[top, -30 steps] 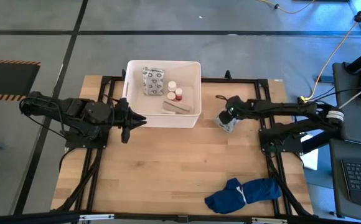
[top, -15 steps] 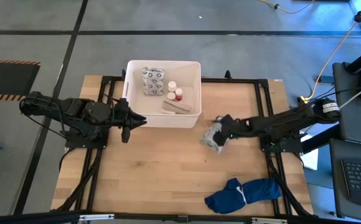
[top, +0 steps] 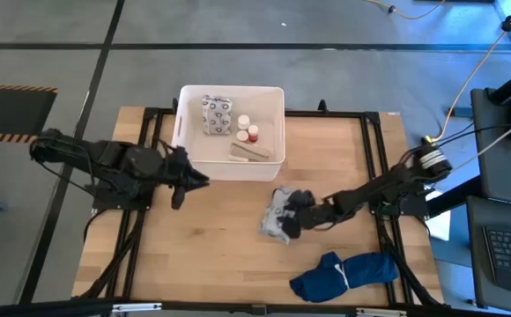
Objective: Pick & place medical supplies in basket/bin
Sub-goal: Put the mailer bag into the white bin
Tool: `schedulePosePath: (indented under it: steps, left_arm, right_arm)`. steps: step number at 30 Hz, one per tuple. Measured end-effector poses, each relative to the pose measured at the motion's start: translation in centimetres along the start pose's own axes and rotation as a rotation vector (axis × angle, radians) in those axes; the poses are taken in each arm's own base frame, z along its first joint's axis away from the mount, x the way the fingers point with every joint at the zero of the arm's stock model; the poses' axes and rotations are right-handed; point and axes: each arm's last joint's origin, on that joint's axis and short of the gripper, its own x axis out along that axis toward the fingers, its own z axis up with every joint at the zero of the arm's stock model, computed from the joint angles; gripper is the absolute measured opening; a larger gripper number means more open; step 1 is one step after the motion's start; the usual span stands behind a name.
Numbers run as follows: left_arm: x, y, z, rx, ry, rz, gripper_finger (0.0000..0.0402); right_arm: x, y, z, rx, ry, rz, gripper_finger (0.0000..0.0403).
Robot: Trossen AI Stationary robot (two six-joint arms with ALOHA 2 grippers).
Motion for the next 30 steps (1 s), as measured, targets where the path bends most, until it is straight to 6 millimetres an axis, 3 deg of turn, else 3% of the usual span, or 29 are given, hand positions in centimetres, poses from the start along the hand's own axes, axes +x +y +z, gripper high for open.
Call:
schedulePosePath:
  steps: [7,13,17,22,30]
  left_arm:
    - [4.1,-2.1,-2.3,0.164,0.173,0.005,0.0081]
    - [8.2,-3.4,-5.1,0.224,0.31,0.077,0.0101]
    - [10.6,-3.8,-7.1,0.268,0.401,0.118,0.0108]
    - [13.4,-4.0,-9.4,0.357,0.484,0.143,0.0094]
    - [16.2,-4.8,-11.6,0.645,0.52,0.041,0.0087]
  right_arm:
    - [3.7,5.3,0.9,-0.143,-0.001,0.046,0.0239]
    - [5.9,8.2,1.7,-0.236,0.002,0.092,0.0229]
    - [6.2,8.3,1.9,-0.286,0.012,0.104,0.0225]
    - [6.3,8.4,2.0,-0.498,0.048,0.18,0.0224]
    - [6.5,8.3,2.4,-0.963,0.134,0.515,0.0224]
